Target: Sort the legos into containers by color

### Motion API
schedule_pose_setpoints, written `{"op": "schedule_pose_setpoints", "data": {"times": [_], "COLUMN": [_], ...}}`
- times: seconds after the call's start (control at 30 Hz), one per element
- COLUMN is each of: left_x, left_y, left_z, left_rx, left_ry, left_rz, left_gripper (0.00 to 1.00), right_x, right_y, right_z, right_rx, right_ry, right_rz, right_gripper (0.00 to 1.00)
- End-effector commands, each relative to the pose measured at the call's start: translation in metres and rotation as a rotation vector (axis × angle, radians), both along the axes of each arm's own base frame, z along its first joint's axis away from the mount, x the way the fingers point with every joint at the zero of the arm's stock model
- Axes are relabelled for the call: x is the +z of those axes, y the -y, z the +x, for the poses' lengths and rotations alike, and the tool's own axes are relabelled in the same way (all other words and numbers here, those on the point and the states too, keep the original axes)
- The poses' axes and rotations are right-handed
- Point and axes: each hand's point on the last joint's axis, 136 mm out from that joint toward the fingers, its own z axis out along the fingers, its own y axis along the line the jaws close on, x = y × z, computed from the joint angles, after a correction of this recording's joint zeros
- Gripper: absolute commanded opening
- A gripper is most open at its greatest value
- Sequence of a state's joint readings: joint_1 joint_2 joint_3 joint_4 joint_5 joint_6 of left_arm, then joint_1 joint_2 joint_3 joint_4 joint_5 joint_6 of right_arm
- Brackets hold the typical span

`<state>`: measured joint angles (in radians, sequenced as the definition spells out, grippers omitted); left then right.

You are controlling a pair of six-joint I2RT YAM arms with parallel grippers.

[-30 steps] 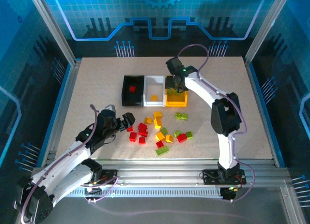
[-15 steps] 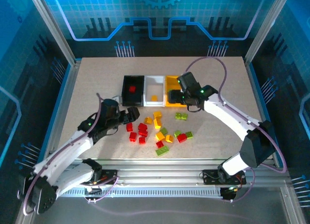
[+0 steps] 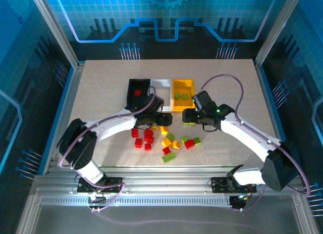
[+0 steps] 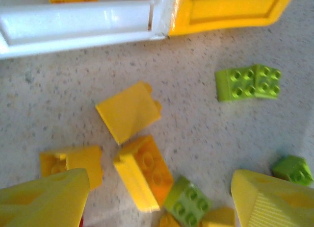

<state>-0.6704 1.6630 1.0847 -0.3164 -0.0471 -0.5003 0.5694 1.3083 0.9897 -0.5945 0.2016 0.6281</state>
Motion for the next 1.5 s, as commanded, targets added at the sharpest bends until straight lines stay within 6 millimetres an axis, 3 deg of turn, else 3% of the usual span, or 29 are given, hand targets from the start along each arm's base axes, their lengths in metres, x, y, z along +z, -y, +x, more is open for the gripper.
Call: {"op": "schedule_pose_setpoints", "data": {"times": [0.0,0.33,0.73,0.93,1.1,1.17,1.27,1.47], "left_x": [-0.007,-0.047,-0.056,-0.026,0.027,0.047,0.060,0.054], "left_y": [-0.002,0.003,0.003,0.002,-0.003,-0.006,-0.011,-0.016], "left_z": [0.022,0.042,0.040,0.023,0.017,0.029,0.056,0.120], "left_rx": [0.017,0.042,0.037,0.038,0.077,0.096,0.140,0.218], "left_ry": [0.054,0.035,0.033,0.070,0.147,0.185,0.193,0.195], "left_rz": [0.084,0.157,0.158,0.108,0.017,0.010,-0.003,0.047], "left_gripper": [0.76,0.79,0.49,0.44,0.44,0.44,0.44,0.44], "right_x": [0.009,0.021,0.029,0.030,0.031,0.031,0.026,0.017], "right_y": [0.008,0.019,0.023,0.025,0.025,0.025,0.025,0.028], "right_z": [-0.002,-0.008,-0.009,-0.008,-0.006,-0.005,-0.005,-0.007], "right_rx": [-0.031,-0.042,-0.052,-0.062,-0.067,-0.067,-0.074,-0.083], "right_ry": [0.038,0.084,0.105,0.105,0.111,0.112,0.098,0.072], "right_rz": [0.022,0.061,0.084,0.090,0.100,0.104,0.101,0.088], "right_gripper": [0.80,0.81,0.81,0.81,0.82,0.82,0.82,0.82]}}
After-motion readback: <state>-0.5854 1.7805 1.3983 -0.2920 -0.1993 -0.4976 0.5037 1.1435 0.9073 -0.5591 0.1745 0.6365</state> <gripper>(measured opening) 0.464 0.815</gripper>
